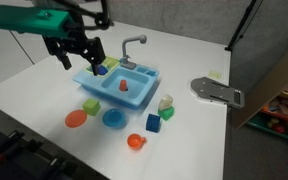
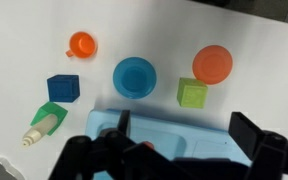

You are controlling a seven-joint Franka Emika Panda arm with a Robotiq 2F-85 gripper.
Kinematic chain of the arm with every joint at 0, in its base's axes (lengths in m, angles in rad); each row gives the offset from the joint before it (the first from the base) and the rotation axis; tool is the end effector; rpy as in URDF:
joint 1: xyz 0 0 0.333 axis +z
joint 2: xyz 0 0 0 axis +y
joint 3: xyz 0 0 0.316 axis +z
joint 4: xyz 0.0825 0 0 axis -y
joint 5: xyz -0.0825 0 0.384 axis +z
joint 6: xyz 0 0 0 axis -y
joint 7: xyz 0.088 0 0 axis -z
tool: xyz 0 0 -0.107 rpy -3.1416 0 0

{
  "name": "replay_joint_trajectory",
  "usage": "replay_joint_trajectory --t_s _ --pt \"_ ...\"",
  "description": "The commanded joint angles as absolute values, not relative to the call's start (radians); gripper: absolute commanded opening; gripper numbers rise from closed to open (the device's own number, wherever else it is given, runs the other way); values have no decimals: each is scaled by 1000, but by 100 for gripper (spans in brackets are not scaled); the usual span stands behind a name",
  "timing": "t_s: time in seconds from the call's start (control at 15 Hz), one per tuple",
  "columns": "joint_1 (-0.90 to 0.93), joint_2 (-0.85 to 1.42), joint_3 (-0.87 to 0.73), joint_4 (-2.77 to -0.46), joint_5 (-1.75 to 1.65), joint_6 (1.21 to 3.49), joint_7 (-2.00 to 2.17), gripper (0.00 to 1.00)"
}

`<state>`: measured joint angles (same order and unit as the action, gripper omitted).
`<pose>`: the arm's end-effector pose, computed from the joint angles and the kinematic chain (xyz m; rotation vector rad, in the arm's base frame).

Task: Put the light green object on the sink

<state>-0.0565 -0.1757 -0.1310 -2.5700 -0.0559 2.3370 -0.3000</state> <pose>0.4217 -0.0798 0.3205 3.1289 0.2431 -0.0950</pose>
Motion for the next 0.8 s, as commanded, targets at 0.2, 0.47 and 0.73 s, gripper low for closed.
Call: replay_joint_trajectory --t_s 0.2,0.47,0.73 --pt "-33 -37 -76 -2609 31 2537 -144 100" --pt "-30 83 -51 -2586 -27 2649 18 100" --pt "-6 168 -59 -2576 -84 2720 145 100"
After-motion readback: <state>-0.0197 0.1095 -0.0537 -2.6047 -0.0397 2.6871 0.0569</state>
